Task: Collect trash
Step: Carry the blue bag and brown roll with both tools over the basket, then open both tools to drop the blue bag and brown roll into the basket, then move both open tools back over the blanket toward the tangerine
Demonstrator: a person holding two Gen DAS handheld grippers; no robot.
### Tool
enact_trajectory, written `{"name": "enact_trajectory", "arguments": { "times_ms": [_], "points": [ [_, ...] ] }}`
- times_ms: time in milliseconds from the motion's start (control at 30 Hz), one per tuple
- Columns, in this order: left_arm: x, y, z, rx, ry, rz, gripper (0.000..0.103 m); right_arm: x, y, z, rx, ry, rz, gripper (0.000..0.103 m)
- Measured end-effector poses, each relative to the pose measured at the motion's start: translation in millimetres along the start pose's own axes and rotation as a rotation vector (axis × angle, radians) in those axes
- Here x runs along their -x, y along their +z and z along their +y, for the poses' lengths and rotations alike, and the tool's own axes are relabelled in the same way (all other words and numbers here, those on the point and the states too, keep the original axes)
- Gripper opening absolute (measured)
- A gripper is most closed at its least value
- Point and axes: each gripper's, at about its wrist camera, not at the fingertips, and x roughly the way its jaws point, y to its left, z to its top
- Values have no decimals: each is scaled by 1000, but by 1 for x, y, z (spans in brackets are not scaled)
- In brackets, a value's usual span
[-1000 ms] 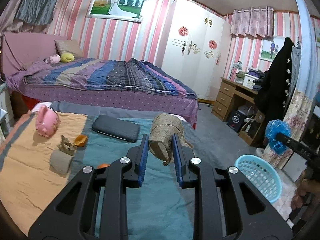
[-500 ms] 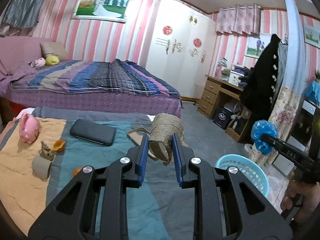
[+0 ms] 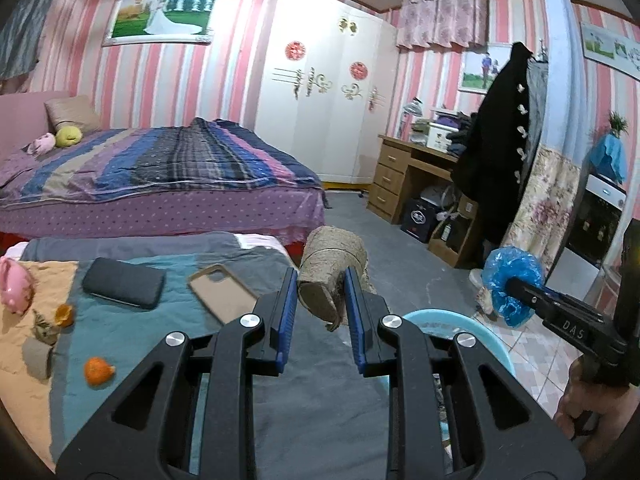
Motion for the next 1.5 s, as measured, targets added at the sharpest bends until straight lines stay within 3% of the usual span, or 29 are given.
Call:
{"name": "enact_trajectory", "arguments": {
  "times_ms": [367, 400, 433, 467, 633, 733, 767, 800, 833, 933, 1067, 1300, 1500],
  "points": [
    [-36, -7, -58, -47, -100, 64, 22, -7, -3, -34, -56, -74, 38, 31],
    [-40, -9, -64, -53, -112, 74, 22, -8, -3, -35, -59, -93, 37, 36],
    [-43, -11, -68, -57, -115, 79, 22, -8, -4, -41, -77, -121, 28, 54],
    [-46, -13, -72, -58, -123, 87, 22, -9, -4, -42, -90, -122, 29, 67],
    [-67, -26, -90, -51, -187, 161, 23, -6, -4, -55, -143, -127, 14, 68],
    [-78, -30, -100, -48, -237, 200, 32, -3, -5, -60, -162, -137, -7, 68],
    [-79, -32, -101, -51, -230, 201, 43, -2, -6, -62, -167, -141, -14, 67],
    [-78, -32, -100, -52, -207, 190, 67, -1, -6, -64, -171, -142, -17, 67],
    [-77, -32, -99, -50, -196, 179, 75, -3, -6, -64, -175, -135, -13, 68],
    [-69, -29, -88, -53, -174, 160, 77, -5, -5, -63, -165, -125, -4, 68],
    [-49, -22, -53, -53, -90, 136, 77, -2, -7, -52, -134, -97, -6, 68],
    [14, -13, 52, -43, 162, 81, 77, -16, -11, 4, -59, 14, 24, 68],
    [63, -12, 147, 51, 359, 15, 77, -26, -19, 71, 10, 135, 33, 68]
  ]
}}
